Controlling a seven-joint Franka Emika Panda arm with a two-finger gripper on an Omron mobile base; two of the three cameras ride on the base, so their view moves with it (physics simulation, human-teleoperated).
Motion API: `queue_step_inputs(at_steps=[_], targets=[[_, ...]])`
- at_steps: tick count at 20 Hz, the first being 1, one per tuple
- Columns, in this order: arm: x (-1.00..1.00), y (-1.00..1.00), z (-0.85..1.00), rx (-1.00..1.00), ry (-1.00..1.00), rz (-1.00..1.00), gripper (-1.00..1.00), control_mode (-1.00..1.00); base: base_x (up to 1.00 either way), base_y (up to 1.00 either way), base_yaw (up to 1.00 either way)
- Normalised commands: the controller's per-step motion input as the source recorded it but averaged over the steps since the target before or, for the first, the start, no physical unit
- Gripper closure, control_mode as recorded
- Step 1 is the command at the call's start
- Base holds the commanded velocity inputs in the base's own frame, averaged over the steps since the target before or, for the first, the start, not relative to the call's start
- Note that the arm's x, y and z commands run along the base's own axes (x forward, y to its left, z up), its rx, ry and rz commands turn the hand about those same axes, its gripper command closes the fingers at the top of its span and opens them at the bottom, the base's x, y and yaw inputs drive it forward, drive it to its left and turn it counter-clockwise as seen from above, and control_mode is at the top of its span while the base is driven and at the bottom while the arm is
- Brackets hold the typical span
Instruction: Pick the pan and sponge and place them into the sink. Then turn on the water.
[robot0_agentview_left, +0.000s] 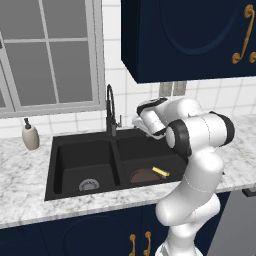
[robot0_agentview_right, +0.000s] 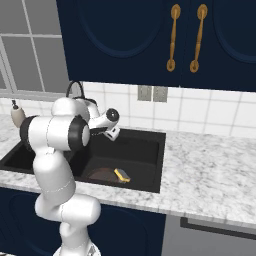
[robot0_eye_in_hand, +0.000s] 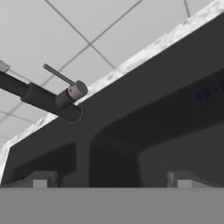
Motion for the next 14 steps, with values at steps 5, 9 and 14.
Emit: queue_step_inputs(at_steps=[5,9,14], targets=[[0.24,0.12,0.07,0.03,0.00,0.00,-1.00,-1.00,0.00,0.00,0.00],[0.27,0.16,0.02,0.06,-0.03,0.00,-1.00,-1.00,0.00,0.00,0.00],[0.27,0.16,0.00,0.09,-0.06,0.00,-1.00,-1.00,0.00,0.00,0.00]])
